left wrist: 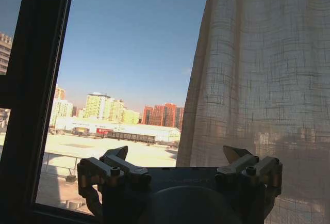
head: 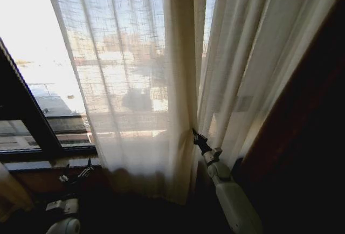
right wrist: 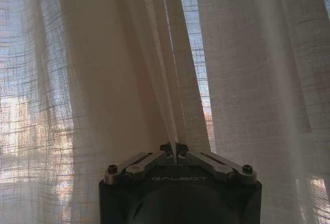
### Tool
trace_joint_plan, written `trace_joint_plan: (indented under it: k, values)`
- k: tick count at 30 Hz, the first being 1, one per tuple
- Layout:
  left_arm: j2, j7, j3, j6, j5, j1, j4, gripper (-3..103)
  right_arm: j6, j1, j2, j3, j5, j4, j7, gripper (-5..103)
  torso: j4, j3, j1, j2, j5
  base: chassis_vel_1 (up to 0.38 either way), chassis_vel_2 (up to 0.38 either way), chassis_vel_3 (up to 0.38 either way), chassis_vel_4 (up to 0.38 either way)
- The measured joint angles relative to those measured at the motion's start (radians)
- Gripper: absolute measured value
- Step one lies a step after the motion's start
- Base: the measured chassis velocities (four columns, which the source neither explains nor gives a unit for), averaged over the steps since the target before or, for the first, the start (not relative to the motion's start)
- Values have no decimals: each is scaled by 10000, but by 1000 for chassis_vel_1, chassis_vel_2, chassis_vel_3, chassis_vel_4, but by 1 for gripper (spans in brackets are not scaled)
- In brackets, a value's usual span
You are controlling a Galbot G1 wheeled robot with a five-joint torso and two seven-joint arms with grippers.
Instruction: Open the curtains by pulling them apart, changing their state from closed to fully open.
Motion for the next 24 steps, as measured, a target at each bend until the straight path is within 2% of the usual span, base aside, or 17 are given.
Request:
trace_joint_plan:
  k: [5, 9, 10, 12, 18, 24]
  values:
    - [0, 11, 2, 0, 0, 0, 0, 100, 53, 6, 18, 20, -170, -2, -8, 0, -5, 1, 1, -1, 6, -108, -145, 145, 107]
    - [1, 12, 0, 0, 0, -1, 0, 100, 54, 14, 38, -5, -354, -2, -12, 0, 5, 0, 0, 0, -3, 0, 0, 0, 0]
    - [2, 0, -3, 0, 0, 0, 1, 100, 54, 14, 36, -8, -425, -1, -13, 0, 10, 0, 0, 0, -14, 0, 0, 0, 0]
    - [5, -4, -7, 0, 0, 0, 1, 100, 54, 15, 28, -15, -477, -1, -11, 0, 11, 0, 1, 0, -10, 84, 43, -35, -42]
    - [3, -5, -6, 0, 0, 0, 0, 100, -29, 4, -33, -9, -252, 68, 270, 0, 0, 0, 0, 0, 4, 11, 7, -7, -10]
    - [1, -3, -2, 0, 0, 0, 0, 100, -132, -34, -135, 57, -171, 126, -2, 0, -1, 1, 0, 0, 1, 0, 0, 0, 0]
